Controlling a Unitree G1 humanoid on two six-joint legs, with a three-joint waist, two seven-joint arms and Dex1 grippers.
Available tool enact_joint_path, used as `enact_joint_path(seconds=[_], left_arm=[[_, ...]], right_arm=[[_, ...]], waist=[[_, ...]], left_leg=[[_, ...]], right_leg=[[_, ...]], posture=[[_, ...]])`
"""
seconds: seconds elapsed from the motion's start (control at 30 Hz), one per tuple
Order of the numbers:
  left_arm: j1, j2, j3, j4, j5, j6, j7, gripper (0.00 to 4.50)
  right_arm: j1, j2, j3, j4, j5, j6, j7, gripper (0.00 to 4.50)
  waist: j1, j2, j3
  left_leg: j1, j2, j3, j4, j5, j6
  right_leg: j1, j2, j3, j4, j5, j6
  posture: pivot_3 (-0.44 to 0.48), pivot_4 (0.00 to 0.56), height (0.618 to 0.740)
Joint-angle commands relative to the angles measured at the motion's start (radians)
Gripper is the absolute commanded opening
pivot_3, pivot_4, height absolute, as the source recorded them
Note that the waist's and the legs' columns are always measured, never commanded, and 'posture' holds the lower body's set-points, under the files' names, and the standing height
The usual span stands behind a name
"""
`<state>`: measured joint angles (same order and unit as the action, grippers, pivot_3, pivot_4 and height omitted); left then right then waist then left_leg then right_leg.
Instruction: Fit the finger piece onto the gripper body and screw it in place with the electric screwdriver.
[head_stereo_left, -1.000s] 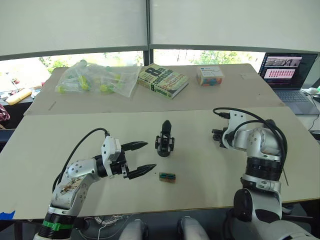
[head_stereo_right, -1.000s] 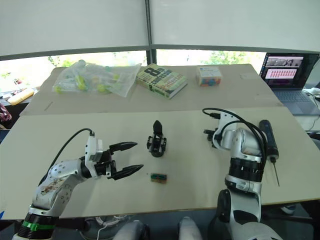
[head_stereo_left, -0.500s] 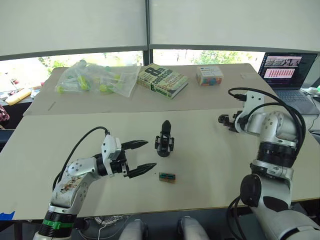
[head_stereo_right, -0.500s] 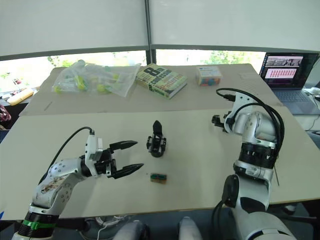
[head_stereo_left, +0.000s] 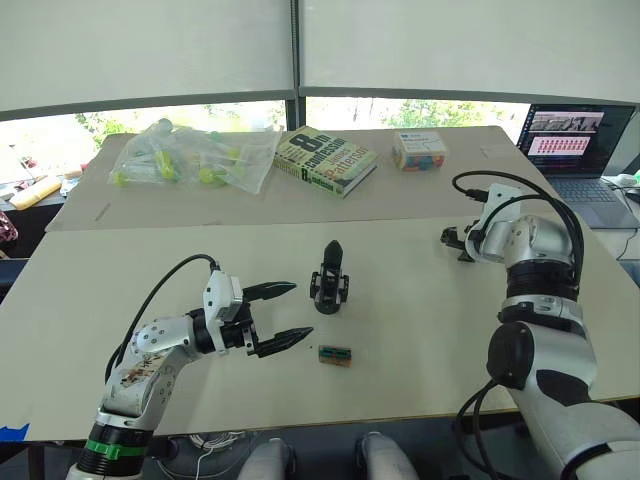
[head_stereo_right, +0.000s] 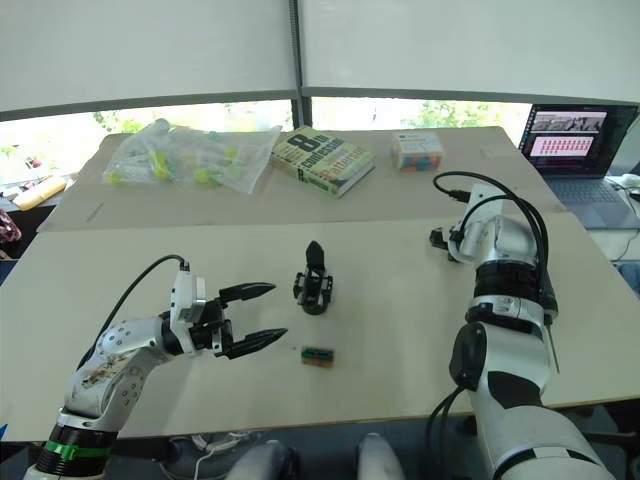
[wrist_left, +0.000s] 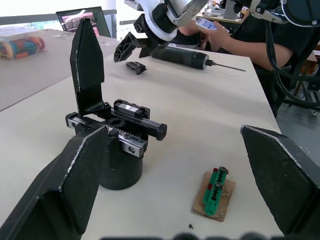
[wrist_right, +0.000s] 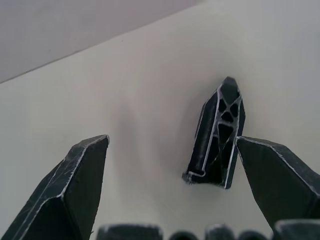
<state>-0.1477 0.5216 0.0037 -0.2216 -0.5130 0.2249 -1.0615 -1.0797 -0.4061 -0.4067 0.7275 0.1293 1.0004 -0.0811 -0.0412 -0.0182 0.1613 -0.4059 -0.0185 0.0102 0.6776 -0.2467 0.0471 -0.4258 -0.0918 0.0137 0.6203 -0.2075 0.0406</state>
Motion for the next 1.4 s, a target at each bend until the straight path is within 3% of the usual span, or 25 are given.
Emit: enact_joint_path(seconds=[0.03, 0.43, 0.47, 0.73, 0.87, 0.97, 1.17, 1.4], left_arm=[[0.003, 0.009, 0.017, -0.035, -0.019, 0.000, 0.004, 4.50], [0.004, 0.011, 0.018, -0.037, -0.020, -0.004, 0.006, 4.50], [0.005, 0.011, 0.018, -0.038, -0.020, -0.004, 0.006, 4.50], [0.006, 0.012, 0.016, -0.038, -0.020, -0.004, 0.004, 4.50], [0.004, 0.015, 0.019, -0.034, -0.021, -0.005, 0.000, 4.50], [-0.002, 0.019, 0.034, -0.031, -0.034, 0.006, 0.003, 4.50], [-0.044, 0.013, 0.121, -0.053, -0.162, 0.128, 0.083, 4.50], [-0.175, -0.011, 0.230, -0.045, -0.388, 0.346, 0.252, 4.50]], right_arm=[[-0.037, -0.027, -0.023, 0.060, 0.011, -0.057, -0.031, 4.48], [-0.047, -0.047, -0.044, 0.188, 0.038, -0.082, -0.062, 4.48], [-0.043, -0.047, -0.045, 0.188, 0.039, -0.086, -0.065, 3.97], [-0.025, -0.041, -0.038, 0.154, 0.062, -0.045, -0.070, 1.28], [-0.014, -0.044, -0.031, 0.090, 0.077, 0.017, -0.049, 1.13], [0.021, -0.059, -0.028, -0.035, 0.098, 0.054, -0.004, 1.13], [0.205, -0.118, 0.052, -0.498, 0.225, 0.071, 0.287, 1.13], [0.479, -0.173, 0.142, -0.978, 0.258, -0.233, 0.531, 1.13]], waist=[[0.000, 0.000, 0.000], [0.000, 0.000, 0.000], [0.000, 0.000, 0.000], [-0.002, 0.000, 0.000], [-0.001, 0.000, 0.000], [0.000, 0.000, 0.000], [0.011, 0.002, 0.001], [0.024, 0.001, 0.001]], left_leg=[[0.000, 0.000, 0.000, 0.000, 0.000, 0.000], [-0.001, 0.000, 0.000, 0.000, 0.000, 0.000], [-0.001, 0.000, 0.000, 0.000, 0.000, 0.000], [0.000, 0.000, 0.000, -0.001, 0.000, 0.000], [0.000, 0.000, 0.000, -0.001, 0.000, 0.000], [-0.001, 0.000, 0.000, -0.001, 0.000, 0.000], [-0.002, 0.000, -0.001, -0.001, 0.000, 0.000], [-0.001, 0.000, -0.001, 0.000, 0.000, 0.000]], right_leg=[[0.000, 0.000, 0.000, 0.000, 0.000, 0.000], [0.001, 0.000, 0.000, -0.002, 0.000, 0.000], [0.001, 0.000, 0.000, -0.002, 0.000, 0.000], [0.001, 0.000, 0.000, -0.003, 0.000, 0.000], [0.001, 0.000, 0.000, -0.003, 0.000, 0.000], [0.001, -0.001, 0.000, -0.003, 0.000, 0.000], [0.000, 0.000, -0.001, -0.004, 0.001, 0.001], [0.001, 0.001, -0.001, -0.004, 0.001, 0.002]], posture=[[0.000, 0.150, 0.740], [0.000, 0.150, 0.740], [0.000, 0.150, 0.740], [0.000, 0.150, 0.740], [0.000, 0.150, 0.740], [0.000, 0.150, 0.740], [0.000, 0.150, 0.740], [0.000, 0.150, 0.740]])
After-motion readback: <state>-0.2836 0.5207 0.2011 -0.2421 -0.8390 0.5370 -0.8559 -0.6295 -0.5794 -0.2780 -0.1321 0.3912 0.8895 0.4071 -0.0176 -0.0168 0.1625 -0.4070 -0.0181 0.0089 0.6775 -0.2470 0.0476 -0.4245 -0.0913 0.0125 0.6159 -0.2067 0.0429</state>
